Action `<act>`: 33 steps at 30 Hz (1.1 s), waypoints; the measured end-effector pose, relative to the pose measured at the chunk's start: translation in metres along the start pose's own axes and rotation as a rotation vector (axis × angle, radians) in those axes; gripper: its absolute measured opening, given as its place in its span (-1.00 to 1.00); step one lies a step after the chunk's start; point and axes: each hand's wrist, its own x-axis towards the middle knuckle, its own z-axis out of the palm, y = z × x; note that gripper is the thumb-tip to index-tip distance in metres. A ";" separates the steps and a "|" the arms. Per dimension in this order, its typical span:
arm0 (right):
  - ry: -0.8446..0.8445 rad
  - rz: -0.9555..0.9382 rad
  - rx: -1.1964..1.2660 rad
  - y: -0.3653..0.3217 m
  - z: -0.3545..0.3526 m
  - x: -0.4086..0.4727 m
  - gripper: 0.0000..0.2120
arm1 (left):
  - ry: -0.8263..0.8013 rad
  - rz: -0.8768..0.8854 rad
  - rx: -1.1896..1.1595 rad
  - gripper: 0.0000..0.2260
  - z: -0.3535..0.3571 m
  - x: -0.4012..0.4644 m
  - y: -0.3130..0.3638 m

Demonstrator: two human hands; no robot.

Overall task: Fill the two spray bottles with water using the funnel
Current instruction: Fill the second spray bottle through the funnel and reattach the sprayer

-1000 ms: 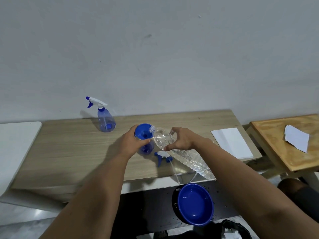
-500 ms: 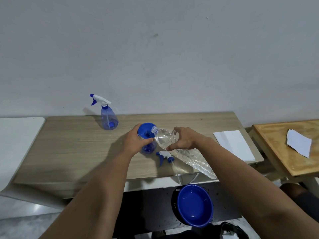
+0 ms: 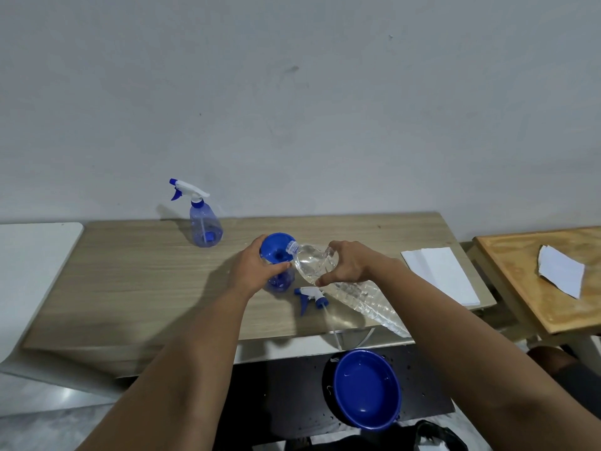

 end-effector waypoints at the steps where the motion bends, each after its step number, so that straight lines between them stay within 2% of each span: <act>1: -0.001 -0.002 0.001 0.000 0.000 0.000 -0.12 | -0.002 0.001 0.003 -0.36 0.000 0.000 0.000; 10: 0.008 0.000 0.036 -0.001 0.001 -0.003 -0.14 | -0.004 0.007 0.006 -0.36 -0.001 0.001 -0.001; 13: 0.060 -0.038 0.113 0.003 0.004 -0.005 -0.14 | -0.011 0.012 0.002 -0.37 -0.002 0.000 -0.001; 16: 0.153 -0.087 0.269 0.011 0.010 -0.007 -0.24 | -0.012 0.019 -0.005 -0.38 -0.003 0.000 -0.001; 21: 0.342 -0.187 0.653 0.027 0.021 -0.015 -0.42 | -0.016 -0.043 -0.003 -0.08 -0.004 -0.002 -0.001; 28: 0.619 -0.166 0.920 0.039 0.002 -0.003 -0.41 | -0.084 -0.076 -0.027 0.12 -0.005 0.003 -0.014; 30: 0.660 -0.151 0.944 0.039 -0.005 0.009 -0.39 | -0.103 -0.069 -0.033 0.07 -0.004 0.002 -0.018; 33: 0.716 -0.089 0.970 0.036 -0.009 0.033 -0.37 | -0.136 -0.064 -0.038 -0.18 0.002 0.005 -0.026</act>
